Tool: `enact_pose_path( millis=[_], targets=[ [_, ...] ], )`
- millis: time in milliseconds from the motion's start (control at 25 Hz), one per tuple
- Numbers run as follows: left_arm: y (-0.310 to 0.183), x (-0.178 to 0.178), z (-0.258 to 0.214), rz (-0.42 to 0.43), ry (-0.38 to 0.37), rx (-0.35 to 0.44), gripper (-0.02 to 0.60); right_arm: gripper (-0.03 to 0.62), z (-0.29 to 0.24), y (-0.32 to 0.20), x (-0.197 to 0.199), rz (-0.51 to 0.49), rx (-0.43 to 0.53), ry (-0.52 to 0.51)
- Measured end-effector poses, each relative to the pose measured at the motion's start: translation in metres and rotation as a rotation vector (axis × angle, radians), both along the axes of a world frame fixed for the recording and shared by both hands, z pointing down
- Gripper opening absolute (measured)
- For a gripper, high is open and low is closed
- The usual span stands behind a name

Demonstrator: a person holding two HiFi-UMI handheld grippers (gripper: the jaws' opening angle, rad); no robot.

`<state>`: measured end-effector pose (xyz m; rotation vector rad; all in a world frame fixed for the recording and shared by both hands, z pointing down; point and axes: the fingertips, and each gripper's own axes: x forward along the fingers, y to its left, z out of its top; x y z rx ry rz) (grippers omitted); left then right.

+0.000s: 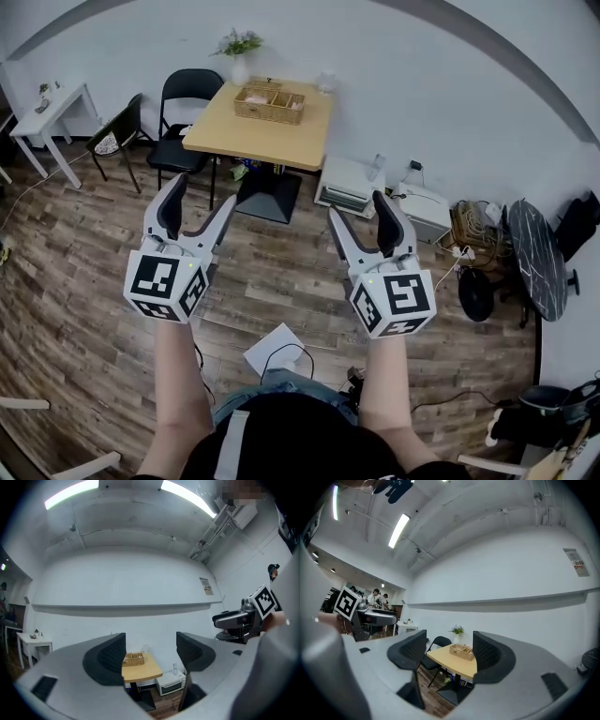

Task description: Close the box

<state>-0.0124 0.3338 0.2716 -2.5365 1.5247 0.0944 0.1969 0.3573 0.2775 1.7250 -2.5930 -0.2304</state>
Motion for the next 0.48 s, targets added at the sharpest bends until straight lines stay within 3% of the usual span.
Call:
enact_pose_path(
  millis=[280,480],
  targets=[
    [-0.05,0.033,0.018,-0.041,-0.01,-0.033,0.324,0.314,0.013,-0.051,0.037,-0.017,-0.025,-0.005],
    [-0.078,0.036,0.03,-0.054,-0.011,-0.063,0.324,0.314,0.023,-0.08,0.039,-0.03,-0.046,-0.004]
  ],
)
